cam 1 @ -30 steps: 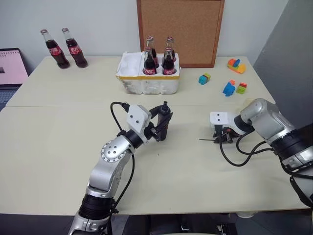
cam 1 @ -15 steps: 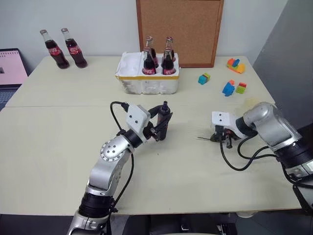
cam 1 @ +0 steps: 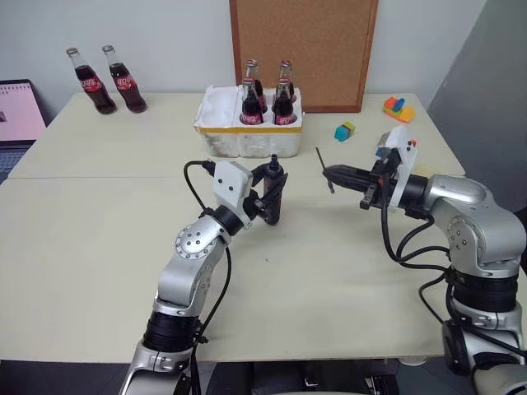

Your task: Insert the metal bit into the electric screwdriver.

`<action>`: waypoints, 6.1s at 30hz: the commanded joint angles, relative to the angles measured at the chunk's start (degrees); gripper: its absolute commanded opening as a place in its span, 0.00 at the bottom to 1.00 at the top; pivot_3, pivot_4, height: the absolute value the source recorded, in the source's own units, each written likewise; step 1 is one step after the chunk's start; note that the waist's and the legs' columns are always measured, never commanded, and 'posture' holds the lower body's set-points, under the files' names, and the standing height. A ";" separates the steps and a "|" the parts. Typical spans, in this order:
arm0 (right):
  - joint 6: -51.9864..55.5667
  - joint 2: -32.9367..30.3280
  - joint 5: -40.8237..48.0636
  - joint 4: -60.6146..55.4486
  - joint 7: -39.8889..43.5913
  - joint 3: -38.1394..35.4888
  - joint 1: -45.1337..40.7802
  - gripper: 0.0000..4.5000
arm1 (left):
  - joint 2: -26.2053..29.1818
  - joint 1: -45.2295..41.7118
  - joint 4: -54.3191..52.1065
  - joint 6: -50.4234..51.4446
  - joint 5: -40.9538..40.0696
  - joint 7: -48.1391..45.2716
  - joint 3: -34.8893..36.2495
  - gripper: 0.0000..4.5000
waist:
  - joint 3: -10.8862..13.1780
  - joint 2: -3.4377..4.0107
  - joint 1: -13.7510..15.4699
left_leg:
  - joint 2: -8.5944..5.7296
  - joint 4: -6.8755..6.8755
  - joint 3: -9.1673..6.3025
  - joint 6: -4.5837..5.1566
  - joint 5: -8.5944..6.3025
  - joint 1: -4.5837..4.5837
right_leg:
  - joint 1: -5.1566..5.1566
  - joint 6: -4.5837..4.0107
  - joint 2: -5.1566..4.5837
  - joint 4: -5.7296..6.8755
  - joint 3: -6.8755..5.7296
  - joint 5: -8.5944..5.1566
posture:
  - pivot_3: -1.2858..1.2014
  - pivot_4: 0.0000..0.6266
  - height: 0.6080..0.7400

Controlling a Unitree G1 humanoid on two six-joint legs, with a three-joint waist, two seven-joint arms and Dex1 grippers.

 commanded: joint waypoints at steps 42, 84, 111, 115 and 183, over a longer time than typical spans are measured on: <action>-11.83 4.31 21.30 -4.88 -12.51 2.34 -0.91 0.00 | 3.99 -4.47 -1.78 6.69 -13.67 -16.56 1.85 0.36 | 0.01 0.02 0.02 | -0.03 0.05 -0.13 0.02 0.00 -0.79 | -0.68 -0.01 -0.02 0.04 -0.17 0.02 | 0.52 0.24 1.00; -19.34 2.60 27.61 8.88 7.64 8.76 -1.88 0.00 | 14.73 0.54 -0.80 -0.75 -12.98 -31.76 0.52 0.36 | 0.00 0.03 -0.11 | 0.02 0.05 -0.14 0.03 0.00 -0.68 | -0.67 0.00 0.08 0.11 -0.19 0.00 | 0.52 0.24 1.00; -22.11 2.22 24.23 12.39 12.74 9.32 -1.50 0.00 | 15.66 0.93 0.63 -1.71 -12.83 -33.66 0.80 0.36 | 0.00 0.03 -0.10 | 0.05 0.05 -0.14 0.03 0.00 -0.68 | -0.68 0.00 0.07 0.12 -0.18 0.01 | 0.52 0.24 1.00; -21.18 1.97 24.77 11.53 13.71 9.93 -2.08 0.00 | 16.37 0.86 1.10 -1.80 -13.09 -34.64 1.09 0.36 | 0.00 0.03 -0.11 | 0.04 0.05 -0.15 0.03 0.00 -0.66 | -0.67 -0.01 0.08 0.14 -0.19 0.01 | 0.52 0.24 1.00; -21.68 0.85 21.65 17.26 20.20 10.79 -9.01 0.00 | 17.12 0.26 0.80 -2.20 -12.57 -34.78 -0.29 0.36 | -0.01 0.05 -0.04 | 0.06 0.08 -0.17 0.03 0.00 -0.64 | -0.65 -0.07 0.03 0.17 -0.20 0.05 | 0.52 0.24 1.00</action>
